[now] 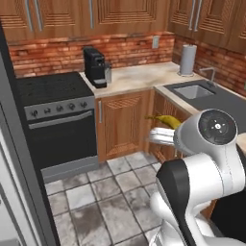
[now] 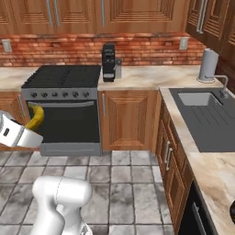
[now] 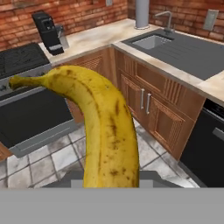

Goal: Pick the mango and banana from the fridge and place them on the plate next to the blender to make a fruit smoothie.

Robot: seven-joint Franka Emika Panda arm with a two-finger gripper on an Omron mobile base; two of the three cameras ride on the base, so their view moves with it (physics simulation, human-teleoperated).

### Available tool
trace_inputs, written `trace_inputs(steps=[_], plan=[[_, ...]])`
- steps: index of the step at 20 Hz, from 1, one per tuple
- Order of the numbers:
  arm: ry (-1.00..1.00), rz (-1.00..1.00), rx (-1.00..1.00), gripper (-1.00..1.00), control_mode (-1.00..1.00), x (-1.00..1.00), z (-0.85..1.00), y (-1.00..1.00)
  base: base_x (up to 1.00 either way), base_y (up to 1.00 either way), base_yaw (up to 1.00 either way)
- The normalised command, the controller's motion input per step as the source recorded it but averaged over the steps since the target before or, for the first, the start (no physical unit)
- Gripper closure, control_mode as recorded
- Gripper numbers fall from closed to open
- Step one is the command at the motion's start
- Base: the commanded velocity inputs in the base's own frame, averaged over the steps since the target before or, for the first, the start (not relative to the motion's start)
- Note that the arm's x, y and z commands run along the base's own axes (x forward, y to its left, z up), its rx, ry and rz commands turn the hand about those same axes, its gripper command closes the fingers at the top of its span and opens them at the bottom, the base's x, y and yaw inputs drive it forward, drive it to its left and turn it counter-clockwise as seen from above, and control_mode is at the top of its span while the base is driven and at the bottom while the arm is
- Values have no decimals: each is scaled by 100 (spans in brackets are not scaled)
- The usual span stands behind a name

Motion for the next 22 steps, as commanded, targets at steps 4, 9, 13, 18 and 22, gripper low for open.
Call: trace_inputs(steps=[4, 9, 13, 18, 22], plan=[[0, 0, 0, 100, 100, 0, 0, 0, 4, 5, -61], [0, 0, 0, 100, 100, 0, 0, 0, 0, 12, -72], [0, 0, 0, 100, 100, 0, 0, 0, 0, 4, -71], [0, 0, 0, 100, 100, 0, 0, 0, 0, -4, -68], [0, 0, 0, 100, 100, 0, 0, 0, 2, -24, -67]])
